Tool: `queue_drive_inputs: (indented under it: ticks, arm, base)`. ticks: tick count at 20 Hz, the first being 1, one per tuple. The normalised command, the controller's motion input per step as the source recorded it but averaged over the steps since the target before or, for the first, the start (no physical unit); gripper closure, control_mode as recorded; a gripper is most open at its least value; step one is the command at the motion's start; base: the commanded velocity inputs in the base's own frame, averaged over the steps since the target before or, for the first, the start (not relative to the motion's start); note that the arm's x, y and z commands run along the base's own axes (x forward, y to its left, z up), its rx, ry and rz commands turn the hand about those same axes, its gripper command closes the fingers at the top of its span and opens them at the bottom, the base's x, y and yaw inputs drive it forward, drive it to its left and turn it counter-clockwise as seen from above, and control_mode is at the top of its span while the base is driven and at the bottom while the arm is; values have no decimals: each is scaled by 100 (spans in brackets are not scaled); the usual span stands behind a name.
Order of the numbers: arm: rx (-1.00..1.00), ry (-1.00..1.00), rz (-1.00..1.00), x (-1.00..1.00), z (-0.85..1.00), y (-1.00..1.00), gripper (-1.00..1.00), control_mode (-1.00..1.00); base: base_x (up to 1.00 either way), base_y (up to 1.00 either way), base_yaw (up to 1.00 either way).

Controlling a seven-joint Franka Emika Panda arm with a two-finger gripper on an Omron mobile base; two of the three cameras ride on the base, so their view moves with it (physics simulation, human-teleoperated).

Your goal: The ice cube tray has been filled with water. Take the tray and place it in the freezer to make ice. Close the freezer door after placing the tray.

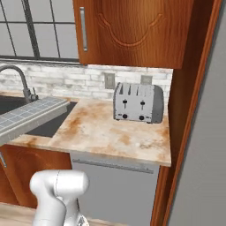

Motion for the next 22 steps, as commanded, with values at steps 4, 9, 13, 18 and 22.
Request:
queue_drive_inputs:
  ticks: [4,9,13,18,22]
  arm:
    - [0,0,0,0,0,0,100,100]
    - [0,0,0,0,0,0,100,100]
    - [0,0,0,0,0,0,100,100]
    - [0,0,0,0,0,0,100,100]
    - [0,0,0,0,0,0,100,100]
  base:
    - [-100,-3,-5]
    - [-94,0,-8]
    - [-65,0,-9]
    - [-20,-32,0]
    - [0,-83,0]
